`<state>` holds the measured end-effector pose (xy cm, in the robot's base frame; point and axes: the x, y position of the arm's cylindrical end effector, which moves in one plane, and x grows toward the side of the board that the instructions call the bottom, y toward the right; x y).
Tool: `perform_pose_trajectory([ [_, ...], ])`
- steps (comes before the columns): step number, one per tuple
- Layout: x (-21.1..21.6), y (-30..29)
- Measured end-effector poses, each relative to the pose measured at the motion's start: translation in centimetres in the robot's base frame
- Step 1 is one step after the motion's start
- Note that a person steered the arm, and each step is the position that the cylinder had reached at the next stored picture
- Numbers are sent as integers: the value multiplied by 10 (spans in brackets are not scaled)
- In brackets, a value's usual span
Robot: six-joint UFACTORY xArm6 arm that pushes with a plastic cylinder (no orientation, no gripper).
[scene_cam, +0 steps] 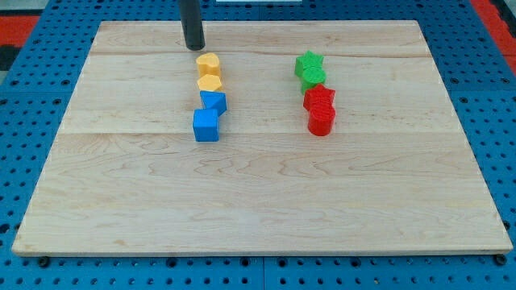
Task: Push the yellow heart to the top of the yellow hexagon
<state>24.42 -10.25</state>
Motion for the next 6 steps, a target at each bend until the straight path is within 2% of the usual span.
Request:
perform_pose_trajectory([
  [1,0,20],
  [6,33,21],
])
